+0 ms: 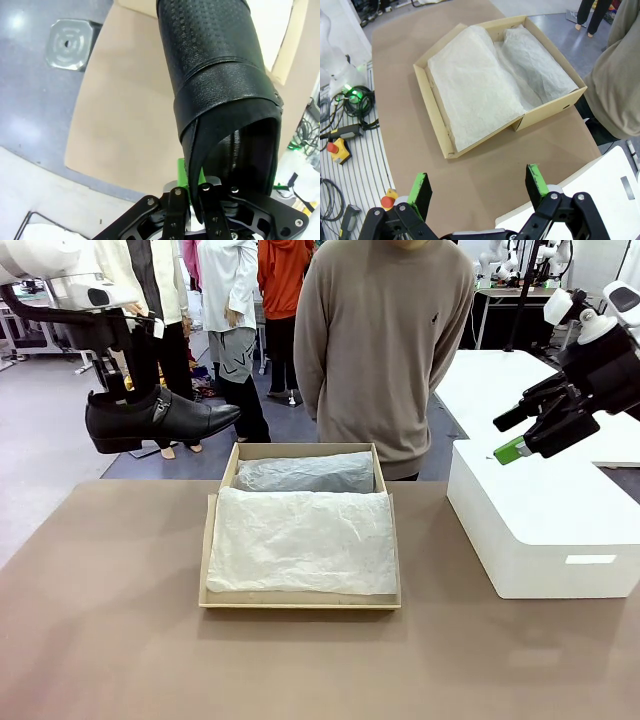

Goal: Pack the shoes into the box.
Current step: Place the other shoe of the Shoes into the Shoes Box.

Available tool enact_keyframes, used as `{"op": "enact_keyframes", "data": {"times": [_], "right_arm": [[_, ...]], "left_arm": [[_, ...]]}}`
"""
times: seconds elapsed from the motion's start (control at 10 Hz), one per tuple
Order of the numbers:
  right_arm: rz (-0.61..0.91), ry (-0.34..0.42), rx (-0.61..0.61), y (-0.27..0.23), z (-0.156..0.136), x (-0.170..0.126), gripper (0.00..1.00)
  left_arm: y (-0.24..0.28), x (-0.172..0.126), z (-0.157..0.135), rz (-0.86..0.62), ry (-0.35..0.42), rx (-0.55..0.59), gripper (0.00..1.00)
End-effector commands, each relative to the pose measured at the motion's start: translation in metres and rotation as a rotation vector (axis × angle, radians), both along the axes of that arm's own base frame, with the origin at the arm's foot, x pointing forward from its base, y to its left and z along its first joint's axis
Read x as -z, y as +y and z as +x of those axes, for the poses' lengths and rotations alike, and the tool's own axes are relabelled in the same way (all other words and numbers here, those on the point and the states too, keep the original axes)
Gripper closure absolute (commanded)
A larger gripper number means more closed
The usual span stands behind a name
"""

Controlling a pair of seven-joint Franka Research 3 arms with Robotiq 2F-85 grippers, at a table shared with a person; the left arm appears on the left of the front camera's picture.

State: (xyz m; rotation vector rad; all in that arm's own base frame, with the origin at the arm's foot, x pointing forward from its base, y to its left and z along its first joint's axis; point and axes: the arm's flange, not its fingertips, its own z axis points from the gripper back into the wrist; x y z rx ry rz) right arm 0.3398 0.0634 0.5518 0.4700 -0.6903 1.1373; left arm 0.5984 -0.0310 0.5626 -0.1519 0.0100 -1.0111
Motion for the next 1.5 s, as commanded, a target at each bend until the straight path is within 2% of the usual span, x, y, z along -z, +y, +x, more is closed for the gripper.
{"op": "enact_keyframes", "data": {"times": [0.0,0.4,0.6,0.8,0.9,1.0,1.2,1.3,1.4], "right_arm": [[0.025,-0.019,-0.026,-0.001,0.004,0.000,0.00],[0.025,-0.019,-0.026,-0.001,0.004,0.000,0.00],[0.025,-0.019,-0.026,-0.001,0.004,0.000,0.00],[0.025,-0.019,-0.026,-0.001,0.004,0.000,0.00],[0.025,-0.019,-0.026,-0.001,0.004,0.000,0.00],[0.025,-0.019,-0.026,-0.001,0.004,0.000,0.00],[0.025,-0.019,-0.026,-0.001,0.004,0.000,0.00],[0.025,-0.019,-0.026,-0.001,0.004,0.000,0.00],[0.025,-0.019,-0.026,-0.001,0.004,0.000,0.00]], "left_arm": [[0.007,0.002,0.003,-0.001,-0.003,-0.016,1.00],[0.005,0.008,0.004,0.000,0.010,-0.008,1.00],[-0.022,0.000,-0.010,-0.029,0.012,-0.271,1.00],[-0.052,-0.009,-0.021,-0.060,0.060,-0.539,1.00],[-0.067,-0.013,-0.027,-0.042,0.043,-0.669,1.00],[-0.081,-0.017,-0.034,-0.040,0.032,-0.751,1.00],[-0.111,-0.024,-0.052,-0.011,-0.033,-0.881,1.00],[-0.126,-0.023,-0.058,0.027,-0.068,-0.880,1.00],[-0.103,-0.028,-0.034,-0.034,0.026,-0.823,1.00]]}}
